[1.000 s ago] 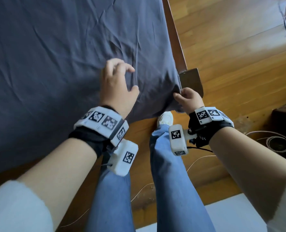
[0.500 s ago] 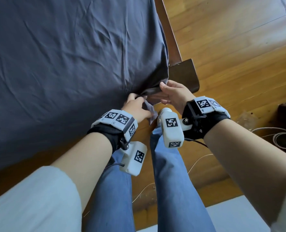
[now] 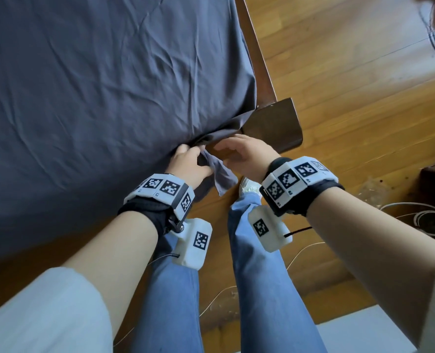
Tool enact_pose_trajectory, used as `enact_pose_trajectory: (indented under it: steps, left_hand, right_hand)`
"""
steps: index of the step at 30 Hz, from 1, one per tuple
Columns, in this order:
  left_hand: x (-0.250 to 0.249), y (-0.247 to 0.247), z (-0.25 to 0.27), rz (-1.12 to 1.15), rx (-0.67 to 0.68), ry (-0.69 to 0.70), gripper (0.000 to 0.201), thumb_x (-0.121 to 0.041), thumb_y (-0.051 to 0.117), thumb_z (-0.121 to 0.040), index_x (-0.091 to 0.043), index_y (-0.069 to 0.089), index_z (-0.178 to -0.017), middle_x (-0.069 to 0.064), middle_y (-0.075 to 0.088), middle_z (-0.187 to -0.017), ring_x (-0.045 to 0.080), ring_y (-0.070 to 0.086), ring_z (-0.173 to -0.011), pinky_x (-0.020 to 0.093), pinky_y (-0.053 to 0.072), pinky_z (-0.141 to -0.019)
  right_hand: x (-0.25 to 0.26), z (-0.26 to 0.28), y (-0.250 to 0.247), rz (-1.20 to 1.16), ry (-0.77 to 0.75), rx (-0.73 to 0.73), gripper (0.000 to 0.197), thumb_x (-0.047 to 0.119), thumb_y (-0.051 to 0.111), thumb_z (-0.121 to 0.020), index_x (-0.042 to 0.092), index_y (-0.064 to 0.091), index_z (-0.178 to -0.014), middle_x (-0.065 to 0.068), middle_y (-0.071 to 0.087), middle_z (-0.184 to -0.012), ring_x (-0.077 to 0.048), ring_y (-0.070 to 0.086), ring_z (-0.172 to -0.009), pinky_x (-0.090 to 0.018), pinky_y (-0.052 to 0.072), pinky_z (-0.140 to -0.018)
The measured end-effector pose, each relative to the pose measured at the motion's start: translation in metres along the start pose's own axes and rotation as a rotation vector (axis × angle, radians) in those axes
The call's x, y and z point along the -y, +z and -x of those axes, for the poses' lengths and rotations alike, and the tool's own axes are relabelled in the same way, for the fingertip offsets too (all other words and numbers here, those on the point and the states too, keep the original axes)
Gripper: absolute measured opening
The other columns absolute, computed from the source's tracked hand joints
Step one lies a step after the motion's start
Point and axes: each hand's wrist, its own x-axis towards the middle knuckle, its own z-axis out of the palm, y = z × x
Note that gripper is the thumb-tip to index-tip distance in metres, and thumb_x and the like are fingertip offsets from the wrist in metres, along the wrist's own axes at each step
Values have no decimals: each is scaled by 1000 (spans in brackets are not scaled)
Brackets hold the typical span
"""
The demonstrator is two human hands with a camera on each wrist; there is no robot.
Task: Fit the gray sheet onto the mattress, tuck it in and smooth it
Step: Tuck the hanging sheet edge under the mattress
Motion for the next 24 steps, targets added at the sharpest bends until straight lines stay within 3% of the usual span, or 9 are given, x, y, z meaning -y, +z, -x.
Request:
enact_pose_trajectory:
  steps: [5, 8, 11, 13, 14, 16, 19, 21, 24]
  left_hand:
    - [6, -4, 2, 94, -2, 48, 52, -15, 59, -87, -13, 45, -137, 7, 39, -139, 22, 41, -129, 28, 30, -110]
    - [12, -6, 7, 148, 21, 92, 52, -11, 58, -87, -14, 44, -138, 4, 39, -141, 19, 42, -128, 27, 30, -111]
    - [24, -10, 12, 189, 62, 130, 47, -6, 56, -88, -17, 50, -133, 0, 44, -135, 15, 47, -120, 23, 32, -106]
    - [36, -15, 15, 214, 62, 145, 38, -2, 55, -86, -19, 60, -119, 2, 48, -129, 15, 49, -118, 24, 34, -107]
    - [43, -18, 16, 215, 49, 136, 34, 0, 55, -84, -20, 64, -110, 3, 50, -125, 16, 50, -119, 23, 36, -105]
    - [55, -22, 18, 180, 45, 86, 30, 1, 55, -84, -18, 65, -105, 5, 49, -118, 17, 48, -118, 13, 36, -91]
    - [61, -20, 19, 43, 100, 27, 40, -3, 58, -84, -10, 57, -123, 10, 46, -126, 21, 44, -123, 16, 30, -91]
    - [60, -16, 18, -1, 87, -5, 44, -7, 59, -83, -7, 53, -127, 14, 43, -128, 26, 46, -121, 26, 34, -99]
    - [60, -10, 17, -7, 14, -89, 46, -12, 59, -83, -7, 51, -127, 15, 36, -130, 31, 42, -121, 34, 36, -103]
  right_hand:
    - [-12, -6, 27, -54, 316, 148, 44, 17, 63, -82, 15, 51, -124, -7, 60, -123, -25, 57, -112, -35, 46, -96]
    - [-5, -5, 48, -165, 359, 183, 54, 21, 66, -81, 15, 44, -130, -7, 60, -122, -27, 58, -110, -36, 47, -95]
    - [9, -15, 68, -303, 313, 136, 40, 19, 64, -83, 5, 51, -119, -12, 63, -111, -31, 60, -105, -43, 47, -95]
    - [22, -22, 73, -406, 284, 124, 34, 7, 61, -83, -3, 53, -115, -23, 62, -112, -36, 59, -107, -47, 45, -96]
    - [28, -24, 73, -470, 273, 137, 35, 0, 59, -81, -7, 52, -115, -27, 61, -113, -38, 58, -108, -46, 46, -95]
    - [37, -24, 69, -591, 250, 199, 46, -11, 59, -73, -12, 50, -118, -26, 59, -109, -33, 59, -98, -29, 49, -81]
    - [43, -18, 57, -784, 169, 226, 53, -27, 45, -75, -15, 44, -127, -15, 52, -106, -11, 56, -81, -11, 45, -65]
    - [40, -11, 47, -790, 156, 151, 56, -27, 43, -78, -8, 45, -130, -12, 56, -114, -9, 61, -89, -13, 48, -74]
    - [25, 5, 29, -353, 5, -241, 46, -10, 53, -73, 3, 61, -116, -15, 62, -118, -24, 60, -100, -32, 49, -91]
